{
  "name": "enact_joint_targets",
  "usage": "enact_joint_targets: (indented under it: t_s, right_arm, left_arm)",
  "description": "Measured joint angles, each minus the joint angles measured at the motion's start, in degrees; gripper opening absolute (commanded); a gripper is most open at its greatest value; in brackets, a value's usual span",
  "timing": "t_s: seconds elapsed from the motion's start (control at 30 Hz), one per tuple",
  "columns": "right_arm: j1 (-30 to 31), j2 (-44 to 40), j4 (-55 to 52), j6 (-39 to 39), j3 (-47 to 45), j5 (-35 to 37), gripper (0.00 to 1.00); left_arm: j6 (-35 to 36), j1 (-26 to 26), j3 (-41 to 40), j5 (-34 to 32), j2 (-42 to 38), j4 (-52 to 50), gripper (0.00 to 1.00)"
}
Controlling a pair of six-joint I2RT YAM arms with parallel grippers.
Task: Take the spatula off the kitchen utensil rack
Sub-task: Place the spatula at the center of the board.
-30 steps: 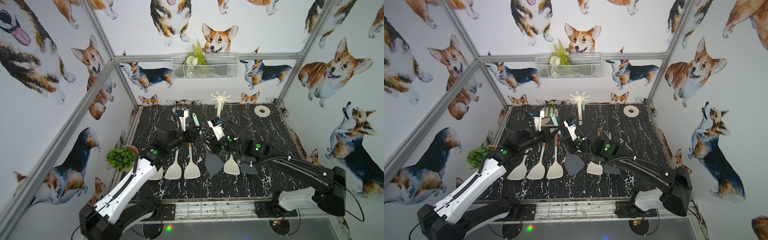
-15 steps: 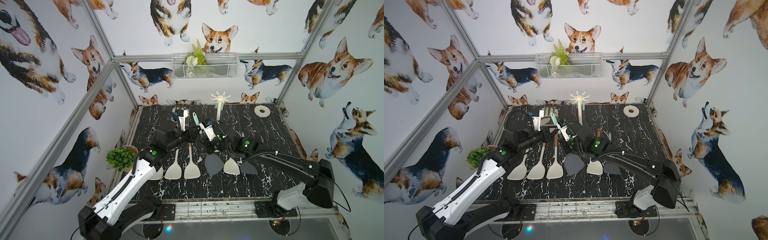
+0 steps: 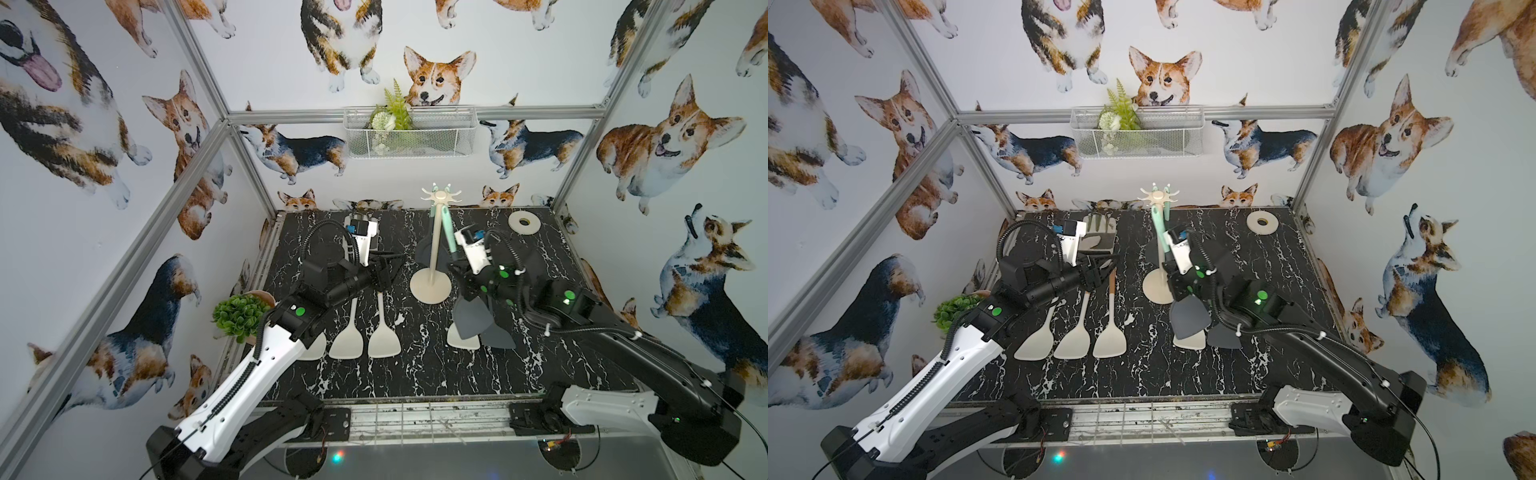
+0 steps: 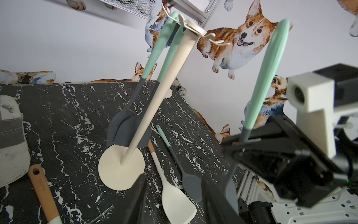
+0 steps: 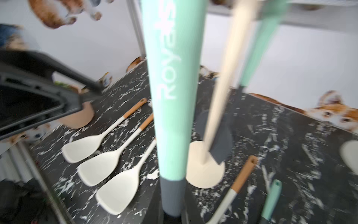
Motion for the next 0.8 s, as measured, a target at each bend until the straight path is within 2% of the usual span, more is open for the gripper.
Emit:
enact_joint_targets:
  t_s: [0.1, 0.2, 0.33, 0.4, 0.5, 0.6, 0.8]
  right_arm:
    - [-9.9, -4.8, -5.6, -0.8, 0.0, -0.7, 0.0]
    - [-16.5, -6.1, -9.0, -1.7, 0.0, -1.3, 0.0]
    - [-29.0, -4.8, -11.5, -2.9, -1.5, -3.8, 0.0]
    - [-34.6, -1.4, -13.3, -3.1, -1.7, -5.6, 0.0]
    - [-39.4, 5.5, -17.6, -4.4, 0.1, -6.1, 0.0]
    - [-41.2, 11.7, -20.8, -8.5, 1.0, -4.1, 0.0]
    - [-45.2, 15.6, -21.6, -12.2, -5.6, 0.0, 0.0]
  left_arm:
    - [1.3, 0.0, 0.0, -0.2, 0.5, -0.5, 0.5]
    - [2.1, 0.0, 0.0, 0.1, 1.4, -0.6, 0.51]
    - [3.1, 0.0, 0.3, 1.1, 2.7, -1.4, 0.52]
    - [4.2, 0.0, 0.7, 1.5, 2.8, -2.2, 0.52]
    - [5.6, 0.1, 0.7, 1.7, 2.2, -2.9, 0.53]
    - [6.8, 0.1, 0.1, 2.0, 1.6, -3.5, 0.53]
    - [7.8, 0.2, -0.5, 3.5, 2.4, -4.3, 0.53]
